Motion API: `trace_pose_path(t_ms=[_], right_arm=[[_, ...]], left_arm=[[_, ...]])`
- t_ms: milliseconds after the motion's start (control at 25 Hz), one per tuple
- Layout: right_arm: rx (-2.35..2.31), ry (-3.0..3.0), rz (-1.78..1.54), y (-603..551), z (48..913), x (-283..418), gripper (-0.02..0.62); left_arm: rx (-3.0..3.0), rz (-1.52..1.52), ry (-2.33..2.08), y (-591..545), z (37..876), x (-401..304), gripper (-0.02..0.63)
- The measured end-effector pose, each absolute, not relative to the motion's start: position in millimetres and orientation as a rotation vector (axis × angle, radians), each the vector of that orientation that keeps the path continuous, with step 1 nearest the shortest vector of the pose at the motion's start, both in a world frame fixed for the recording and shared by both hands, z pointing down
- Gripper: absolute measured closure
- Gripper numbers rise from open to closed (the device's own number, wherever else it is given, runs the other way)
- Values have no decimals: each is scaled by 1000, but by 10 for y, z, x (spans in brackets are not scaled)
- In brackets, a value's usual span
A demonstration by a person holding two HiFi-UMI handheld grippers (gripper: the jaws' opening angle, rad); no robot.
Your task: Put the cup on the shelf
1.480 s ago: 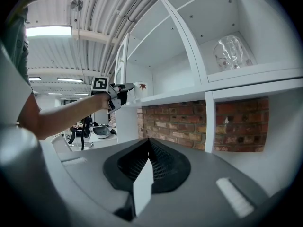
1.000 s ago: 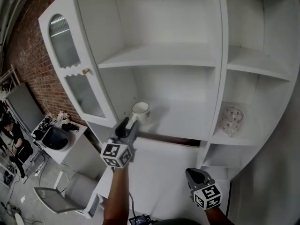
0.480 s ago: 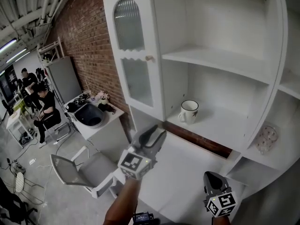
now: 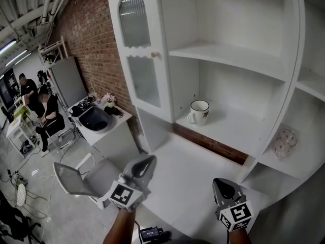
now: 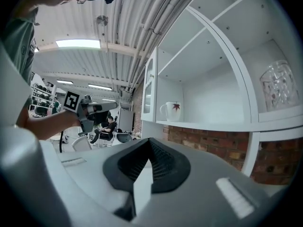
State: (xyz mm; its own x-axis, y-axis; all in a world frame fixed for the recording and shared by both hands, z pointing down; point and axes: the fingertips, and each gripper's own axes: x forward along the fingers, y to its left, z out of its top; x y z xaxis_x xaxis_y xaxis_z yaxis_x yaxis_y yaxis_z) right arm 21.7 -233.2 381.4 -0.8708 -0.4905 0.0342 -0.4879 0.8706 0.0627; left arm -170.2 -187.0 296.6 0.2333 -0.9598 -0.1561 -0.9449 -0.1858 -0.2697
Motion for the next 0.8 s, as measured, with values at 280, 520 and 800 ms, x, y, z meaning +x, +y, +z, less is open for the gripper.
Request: trace_pose_path(t_ms=[280,520,800], right_arm=[[774,-2992,-92,-2285,3787,353,589],[779,-2984,-98,-2258,3818,519,589],[800,-2968,-81,-2218,3842,687,589]], left_arm=[[-2224,-77,1875,-1566,3293,-1688,603],[-2251,-104,1918,-1438,3520,-1610,603],[-2245,-127,1923,-1336,3596,-1578,603]])
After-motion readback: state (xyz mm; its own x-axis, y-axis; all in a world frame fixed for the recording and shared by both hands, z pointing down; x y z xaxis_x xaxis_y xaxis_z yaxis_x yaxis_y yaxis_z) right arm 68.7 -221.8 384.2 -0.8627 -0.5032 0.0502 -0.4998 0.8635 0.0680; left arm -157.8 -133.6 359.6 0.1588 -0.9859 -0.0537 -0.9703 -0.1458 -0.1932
